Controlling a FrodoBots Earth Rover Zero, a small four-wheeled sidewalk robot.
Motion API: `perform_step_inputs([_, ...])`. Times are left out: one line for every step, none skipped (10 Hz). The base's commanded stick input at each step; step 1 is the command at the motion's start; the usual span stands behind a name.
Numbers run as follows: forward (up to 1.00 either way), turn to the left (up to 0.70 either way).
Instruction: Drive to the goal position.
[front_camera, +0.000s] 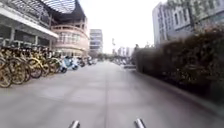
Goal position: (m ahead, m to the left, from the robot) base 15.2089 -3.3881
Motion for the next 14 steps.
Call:
perform_step_inputs([0.70,-0.14])
perform_step_inputs([0.70,-0.14])
perform_step_inputs([0.70,-0.14])
perform_step_inputs([0.70,-0.14])
perform_step_inputs([0.70,-0.14])
perform_step_inputs([0.70,-0.13])
perform_step_inputs([0.70,-0.08])
perform_step_inputs([0.70,0.00])
perform_step_inputs([0.70,0.00])
perform_step_inputs([0.70,-0.01])
perform_step_inputs([0.70,-0.07])
perform_step_inputs([0.70,-0.14])
perform_step_inputs([0.70,-0.14])
perform_step_inputs([0.70,-0.14])
